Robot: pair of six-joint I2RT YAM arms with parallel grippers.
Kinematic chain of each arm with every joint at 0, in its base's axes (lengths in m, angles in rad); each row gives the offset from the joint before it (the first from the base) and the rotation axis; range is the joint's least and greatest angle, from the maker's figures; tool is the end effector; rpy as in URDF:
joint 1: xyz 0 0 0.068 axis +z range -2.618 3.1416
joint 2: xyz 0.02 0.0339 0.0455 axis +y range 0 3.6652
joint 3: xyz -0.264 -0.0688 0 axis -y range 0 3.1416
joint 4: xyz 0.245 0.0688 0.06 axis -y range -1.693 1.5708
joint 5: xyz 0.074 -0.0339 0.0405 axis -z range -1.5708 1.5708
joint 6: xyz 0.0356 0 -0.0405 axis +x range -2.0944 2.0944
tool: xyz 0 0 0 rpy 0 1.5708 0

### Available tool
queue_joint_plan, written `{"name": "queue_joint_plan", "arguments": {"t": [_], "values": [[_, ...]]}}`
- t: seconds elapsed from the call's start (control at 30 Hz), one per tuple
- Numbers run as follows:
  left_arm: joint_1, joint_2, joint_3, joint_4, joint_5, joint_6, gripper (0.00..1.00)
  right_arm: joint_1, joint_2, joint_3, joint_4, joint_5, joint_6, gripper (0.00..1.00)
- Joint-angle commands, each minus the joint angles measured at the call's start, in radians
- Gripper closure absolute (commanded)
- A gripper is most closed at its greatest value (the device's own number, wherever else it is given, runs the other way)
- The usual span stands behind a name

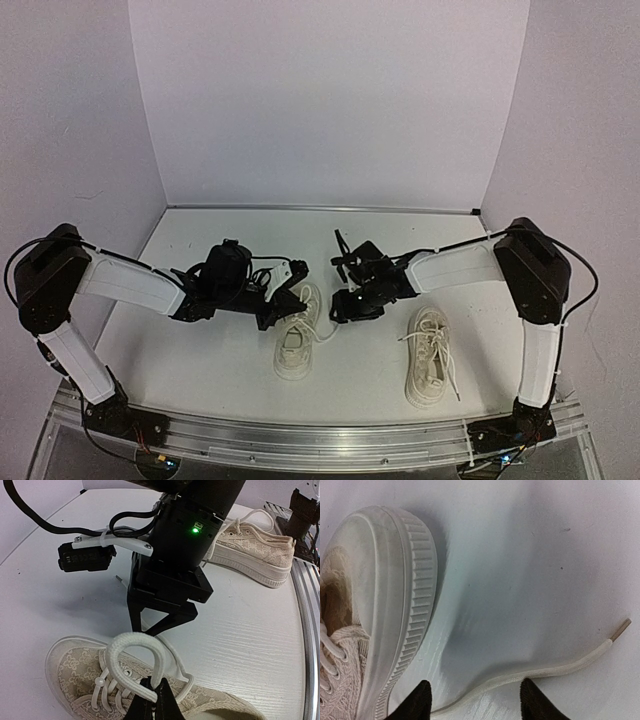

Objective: Tie the shoes

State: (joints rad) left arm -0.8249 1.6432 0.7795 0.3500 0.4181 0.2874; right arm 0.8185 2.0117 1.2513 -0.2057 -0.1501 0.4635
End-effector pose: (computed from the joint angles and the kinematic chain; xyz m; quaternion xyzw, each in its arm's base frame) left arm 0.2178 -0.2571 0.1772 0.5348 0.6622 -0.3038 0.4280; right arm 0.2787 0.3056 0.1370 -0.1901 0.9331 0.2349 0.1952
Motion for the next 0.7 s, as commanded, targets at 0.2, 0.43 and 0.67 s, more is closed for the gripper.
{"name": "queue_joint_plan", "arguments": {"t": [0.2,0.43,0.67], "values": [[-0.005,-0.010,0.020,0.046,0.020,0.022,1.00,0.017,0.072,0.033,-0.091,0.117,-0.058,0.66],[-0.005,-0.007,0.019,0.047,0.021,0.028,1.00,0.049,0.132,0.071,-0.151,0.146,-0.081,0.77],[-0.005,-0.005,0.019,0.046,0.018,0.036,1.00,0.052,0.120,0.082,-0.159,0.139,-0.102,1.00]]}}
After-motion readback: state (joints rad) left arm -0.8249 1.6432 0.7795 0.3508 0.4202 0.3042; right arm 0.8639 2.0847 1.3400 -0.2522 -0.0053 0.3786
